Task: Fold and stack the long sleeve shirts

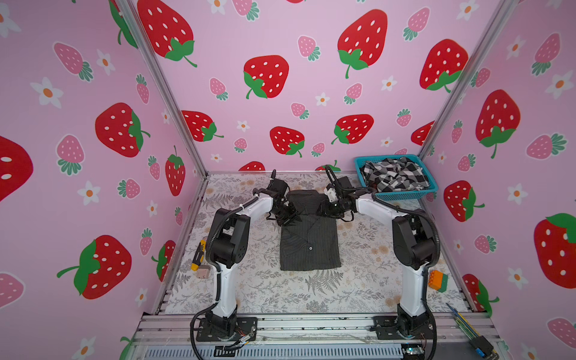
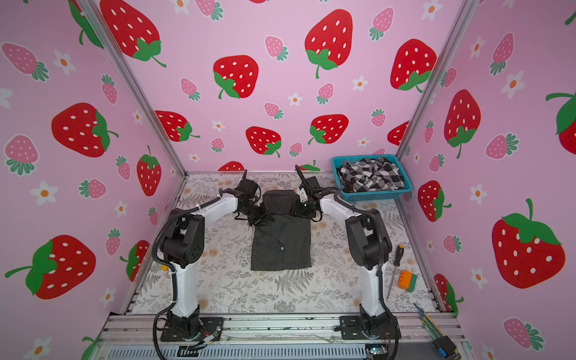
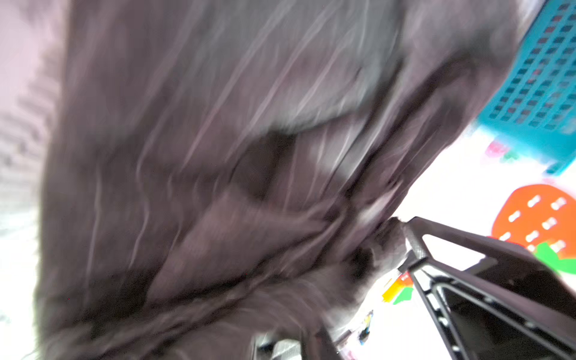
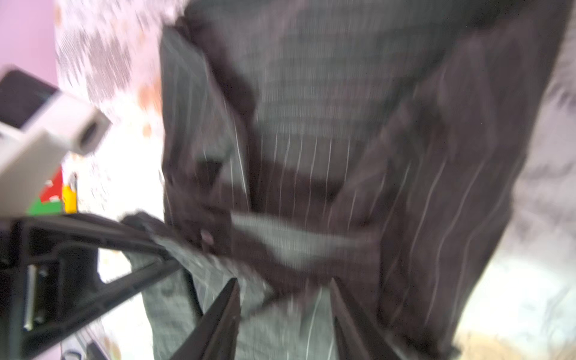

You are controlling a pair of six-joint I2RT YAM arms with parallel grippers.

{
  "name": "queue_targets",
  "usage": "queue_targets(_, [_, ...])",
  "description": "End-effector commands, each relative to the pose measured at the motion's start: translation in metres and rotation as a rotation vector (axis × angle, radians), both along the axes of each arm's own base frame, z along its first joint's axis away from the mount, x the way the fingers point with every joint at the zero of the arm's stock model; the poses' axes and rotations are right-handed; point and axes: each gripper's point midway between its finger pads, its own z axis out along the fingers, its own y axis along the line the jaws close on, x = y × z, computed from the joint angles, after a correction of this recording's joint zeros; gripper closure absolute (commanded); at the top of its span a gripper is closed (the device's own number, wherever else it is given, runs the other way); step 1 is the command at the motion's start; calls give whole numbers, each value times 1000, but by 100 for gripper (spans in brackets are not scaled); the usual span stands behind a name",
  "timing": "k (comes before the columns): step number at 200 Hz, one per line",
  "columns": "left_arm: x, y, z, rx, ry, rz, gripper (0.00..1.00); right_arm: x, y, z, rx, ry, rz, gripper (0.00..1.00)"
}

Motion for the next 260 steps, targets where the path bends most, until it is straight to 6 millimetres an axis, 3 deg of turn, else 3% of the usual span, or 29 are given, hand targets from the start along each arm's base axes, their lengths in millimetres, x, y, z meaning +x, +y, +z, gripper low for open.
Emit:
queue_targets(1, [19,2,16,7,-16,11,67,4,-6,14,-49,-23,21,50])
queue_targets(25, [27,7,31,-2,-24,27,67,-16,1,53,-36,-131,58,49])
queue_targets(36, [26,18,41,13,-48,45,67,-40,10,63,-39,-170,105,49])
queue_targets(43, [23,28,44,25,-53,63,66,-57,16,70,-35,-196,139,43])
queue_targets(65, [4,72,44,26,-3,159,68,-121,44,56,-53,-186,268,31])
queue_targets(86, [-22,106,43,-22,20,236,69,-171,65,31,-15,-74,324,28])
queue_targets(98, [-38,117,42,-36,27,243,69,-193,75,22,46,-1,324,29])
queue_targets(117, [-63,125,43,-43,38,226,69,-209,91,15,154,76,297,28])
queue_targets(151, [-92,120,44,-94,35,207,68,-210,92,-15,190,162,216,26])
queue_targets(185, [-105,114,42,-120,33,187,66,-190,96,-32,166,159,149,30])
queue_targets(241, [-123,94,28,-84,50,120,65,-142,92,-29,179,122,40,43])
queue_targets(260, [-128,90,21,-74,67,115,66,-129,92,-21,220,120,17,56])
